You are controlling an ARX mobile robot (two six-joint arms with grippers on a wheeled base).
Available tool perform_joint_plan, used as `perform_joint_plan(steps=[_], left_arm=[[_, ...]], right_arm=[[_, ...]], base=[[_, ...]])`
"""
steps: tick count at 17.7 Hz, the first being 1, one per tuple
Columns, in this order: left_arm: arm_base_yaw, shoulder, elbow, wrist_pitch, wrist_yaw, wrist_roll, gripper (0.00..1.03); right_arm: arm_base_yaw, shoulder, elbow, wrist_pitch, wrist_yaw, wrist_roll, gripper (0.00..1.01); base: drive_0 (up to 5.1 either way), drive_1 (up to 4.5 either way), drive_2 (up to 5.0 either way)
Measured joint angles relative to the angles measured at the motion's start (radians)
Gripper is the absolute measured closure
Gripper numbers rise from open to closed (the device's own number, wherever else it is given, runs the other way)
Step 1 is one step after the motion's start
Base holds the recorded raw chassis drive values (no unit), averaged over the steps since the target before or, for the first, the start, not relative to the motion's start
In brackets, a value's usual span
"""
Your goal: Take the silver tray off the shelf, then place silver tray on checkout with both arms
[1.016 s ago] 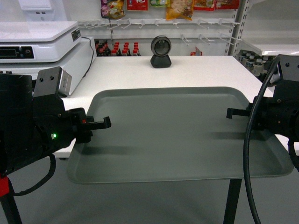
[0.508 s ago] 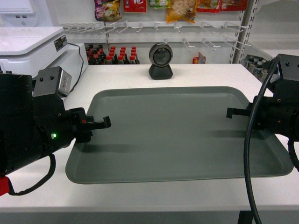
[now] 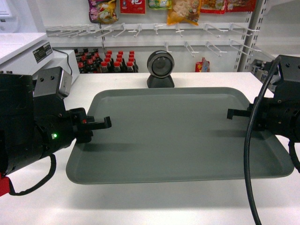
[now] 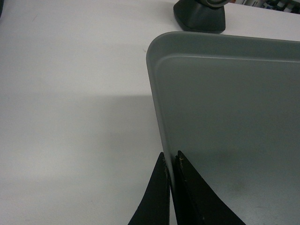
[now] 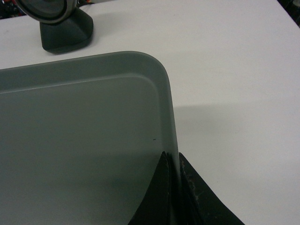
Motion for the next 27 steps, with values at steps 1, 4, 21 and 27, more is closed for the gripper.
perform_joint_plan(steps=[1,4,21,27], left_arm=[[0.000,0.000,-0.002,0.003,-0.002,0.000,1.00],[0.000,0.000,0.000,-0.002,-0.001,0.000,1.00],[-0.075,0.006,0.093,-0.169,-0.474,0.088,1.00],[-0.045,0.139,0.262,-0.207,-0.518,0.154,0.99]], right_arm=[[0.000,0.000,0.000,0.006,0.000,0.000,0.98],[0.000,0.000,0.000,0.000,0.000,0.000,0.98],[-0.028,0.135,0.048,0.278,-0.227,0.019,0.99],[-0.019,0.269,0.277,0.105,-0.223,0.039,0.99]], base=[[0.0,0.00,0.0],[0.0,0.00,0.0],[0.0,0.00,0.0],[0.0,0.00,0.0]])
